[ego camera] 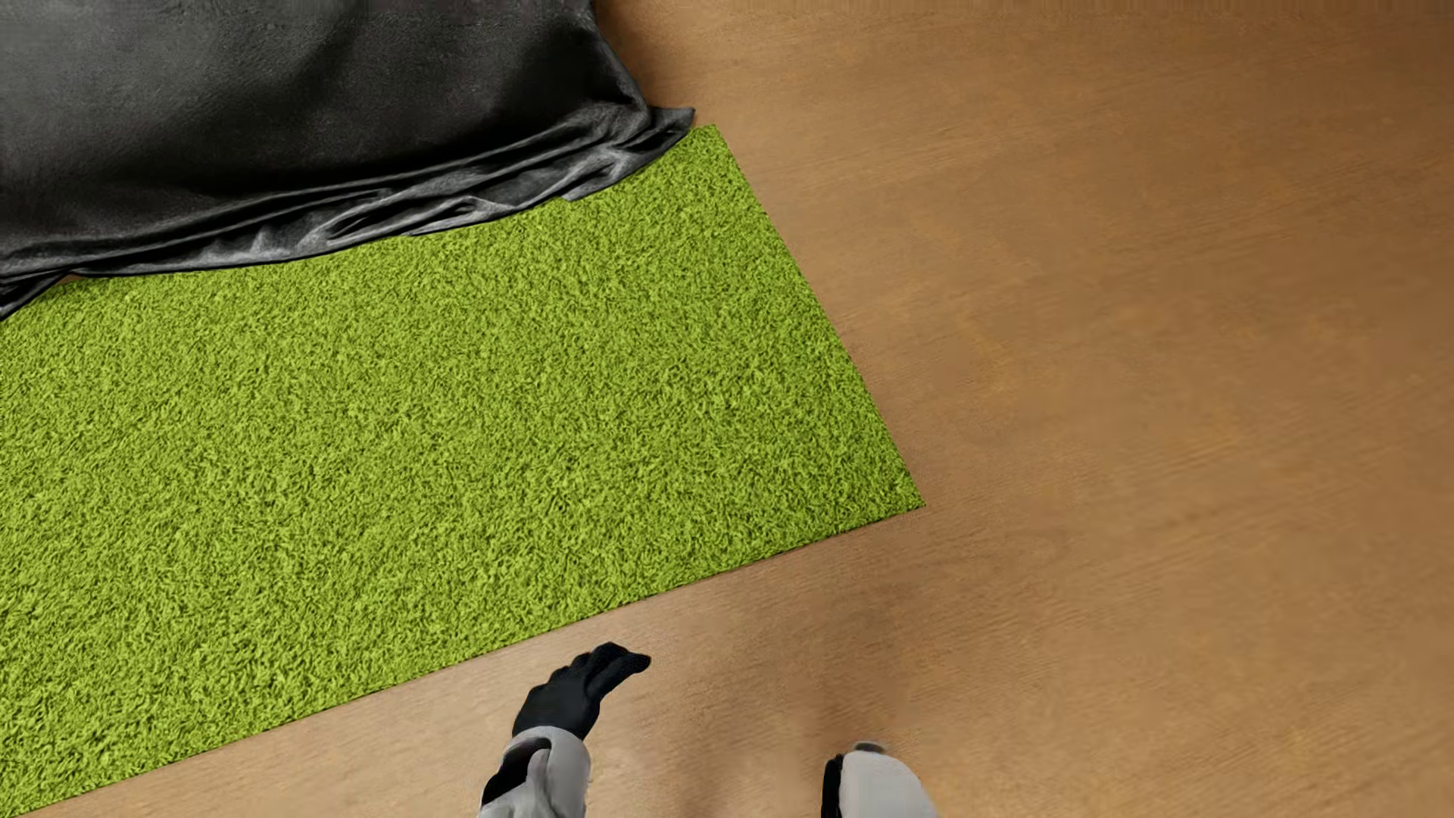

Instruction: Move towards the armchair

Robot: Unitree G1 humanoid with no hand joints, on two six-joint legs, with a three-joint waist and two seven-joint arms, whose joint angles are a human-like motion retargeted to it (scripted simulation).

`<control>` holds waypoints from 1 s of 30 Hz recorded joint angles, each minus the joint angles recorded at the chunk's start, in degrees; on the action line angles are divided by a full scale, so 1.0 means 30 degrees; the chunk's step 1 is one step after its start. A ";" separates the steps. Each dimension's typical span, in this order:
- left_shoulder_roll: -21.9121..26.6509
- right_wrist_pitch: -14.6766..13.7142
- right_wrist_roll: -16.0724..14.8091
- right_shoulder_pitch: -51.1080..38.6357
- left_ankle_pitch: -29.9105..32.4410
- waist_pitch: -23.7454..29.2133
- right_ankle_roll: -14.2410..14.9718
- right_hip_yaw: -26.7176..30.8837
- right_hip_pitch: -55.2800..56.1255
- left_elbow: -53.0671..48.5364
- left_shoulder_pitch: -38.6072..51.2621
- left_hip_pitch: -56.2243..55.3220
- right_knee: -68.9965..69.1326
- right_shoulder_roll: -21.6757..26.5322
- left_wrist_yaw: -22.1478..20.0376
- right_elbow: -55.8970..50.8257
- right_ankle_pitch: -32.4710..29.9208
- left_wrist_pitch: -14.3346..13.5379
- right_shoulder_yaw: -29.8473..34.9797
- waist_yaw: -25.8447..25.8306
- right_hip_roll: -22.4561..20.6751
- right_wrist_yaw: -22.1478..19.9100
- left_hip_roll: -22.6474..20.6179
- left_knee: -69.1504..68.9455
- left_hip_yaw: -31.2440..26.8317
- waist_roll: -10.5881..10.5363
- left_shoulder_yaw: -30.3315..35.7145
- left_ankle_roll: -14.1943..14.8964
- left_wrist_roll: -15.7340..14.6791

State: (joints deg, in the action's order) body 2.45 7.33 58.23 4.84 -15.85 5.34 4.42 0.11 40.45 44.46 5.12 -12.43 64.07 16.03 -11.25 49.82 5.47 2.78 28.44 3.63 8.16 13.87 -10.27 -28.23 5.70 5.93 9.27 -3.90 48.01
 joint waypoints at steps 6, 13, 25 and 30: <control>0.1471 0.0862 -0.2999 0.5541 0.4158 -0.0584 0.0390 -0.1772 0.1659 -0.6124 0.4066 0.8405 -1.3686 -0.2834 -0.0102 -0.0924 -0.1312 -0.2299 -0.6617 -0.2069 0.0156 -0.2343 0.1287 0.0758 -0.3551 -0.0999 0.3834 0.1038 -0.0931; 0.2191 0.1095 0.0537 0.0427 0.4654 -0.0413 -0.2216 -0.4648 -0.7283 0.2109 -0.1287 -0.5702 -0.9560 -0.3356 0.2998 -0.0183 0.4032 0.3740 -0.7069 -0.1825 -0.3995 -0.4308 0.3952 -1.4937 -0.3632 -0.3813 0.6010 0.1723 -0.1022; 0.1846 0.1120 -0.3590 -0.0744 0.2428 0.0194 0.1227 0.0993 -1.1070 0.5842 -0.4713 -0.6984 0.2895 -0.0597 0.5452 -0.6530 -0.5345 0.1136 -0.6159 0.1267 -0.0574 -0.5361 0.0778 -0.4376 0.0041 -0.0652 0.1895 0.0355 -0.0123; -0.0083 0.1556 -0.2530 0.2202 -0.0357 -0.0035 -0.0848 -0.0480 0.0639 -0.0550 0.0782 0.2572 -0.1651 -0.1506 0.0976 -0.0227 0.0828 -0.1548 -0.4307 0.0019 0.1021 -0.1795 -0.1291 0.1203 -0.1130 -0.0046 0.1418 -0.0005 0.0567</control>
State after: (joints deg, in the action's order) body 2.20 12.00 50.64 11.45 -16.93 5.24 1.87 -1.33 42.37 42.81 7.46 -4.71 59.12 11.51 -8.32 49.14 7.95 -1.87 15.52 3.69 11.23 8.48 -14.14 -24.62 2.31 5.80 13.53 -3.91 49.71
